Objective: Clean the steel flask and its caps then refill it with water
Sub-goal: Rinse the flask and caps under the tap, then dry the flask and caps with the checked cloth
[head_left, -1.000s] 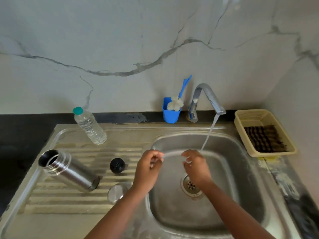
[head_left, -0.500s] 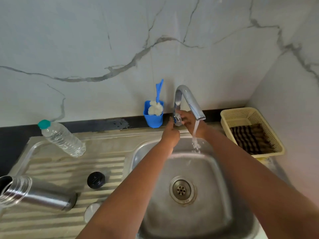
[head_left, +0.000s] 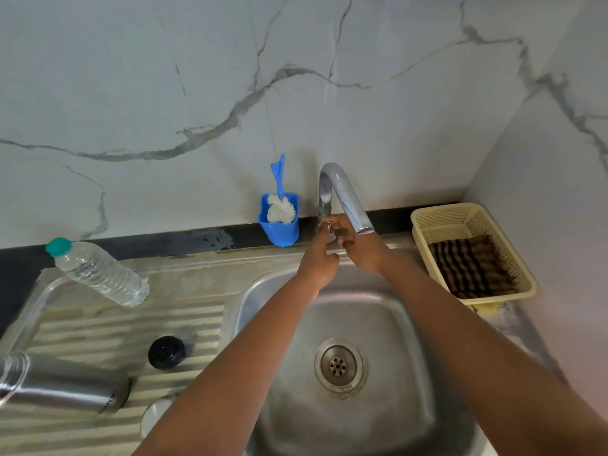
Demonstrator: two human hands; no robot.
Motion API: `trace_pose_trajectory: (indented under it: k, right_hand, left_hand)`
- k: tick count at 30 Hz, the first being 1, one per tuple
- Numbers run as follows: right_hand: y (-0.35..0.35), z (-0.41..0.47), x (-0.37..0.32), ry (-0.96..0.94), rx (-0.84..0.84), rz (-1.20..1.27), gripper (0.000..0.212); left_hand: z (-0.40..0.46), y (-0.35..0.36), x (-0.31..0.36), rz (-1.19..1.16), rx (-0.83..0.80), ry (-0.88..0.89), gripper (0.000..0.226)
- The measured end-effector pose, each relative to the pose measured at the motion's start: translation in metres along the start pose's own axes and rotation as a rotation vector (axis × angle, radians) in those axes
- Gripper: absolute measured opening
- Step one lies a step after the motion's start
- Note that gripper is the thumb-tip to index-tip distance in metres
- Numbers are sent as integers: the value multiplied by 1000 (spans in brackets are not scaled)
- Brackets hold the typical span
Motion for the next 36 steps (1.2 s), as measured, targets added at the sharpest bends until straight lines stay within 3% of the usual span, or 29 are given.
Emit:
trace_pose_trajectory:
  k: [4, 8, 10, 14, 15, 19, 21, 23, 24, 27, 32, 36]
  right_hand:
    - [9, -49, -4, -62, 133, -140, 43]
    - [32, -115, 27, -49, 183, -330, 28]
    - [41, -143, 42, -74, 129, -465, 35]
    - [53, -179, 72, 128, -269, -590, 29]
    - [52, -186, 72, 134, -277, -591, 29]
    - [40, -197, 59, 27, 45, -531, 36]
    - [40, -204, 60, 84, 19, -458, 25]
    - [46, -215, 65, 119, -150, -492, 29]
    - [46, -220, 66, 130, -193, -504, 29]
    - [40, -227, 63, 157, -93, -433, 19]
    - [20, -230, 55, 140, -162, -360, 31]
    - [-32, -212, 42, 25, 134, -299, 25]
  left_hand:
    - [-20, 21, -36, 73, 197, 149, 67]
    - [-61, 53, -77, 178, 222, 284, 41]
    - [-78, 63, -93, 250, 218, 367, 37]
    - [-99, 77, -114, 415, 33, 358, 35]
    - [-102, 79, -115, 459, 32, 379, 34]
    - [-108, 79, -111, 464, 150, 443, 14]
    - [-110, 83, -116, 513, 19, 370, 34]
    - [-117, 90, -120, 635, -194, 227, 63]
    - [-120, 94, -119, 720, -238, 172, 66]
    - [-124, 100, -105, 801, -153, 90, 34]
    - [-123, 114, -88, 793, -159, 157, 48]
    - [-102, 120, -41, 555, 24, 349, 42]
Point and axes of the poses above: each hand's wrist, its own z-axis towards the middle knuckle, its own y-axis out of the palm, x = y × z, the point moved 2 cm from there along z, towards the middle knuckle, and after that the axes turned 2 degrees about -y, right-handed, at the moved point
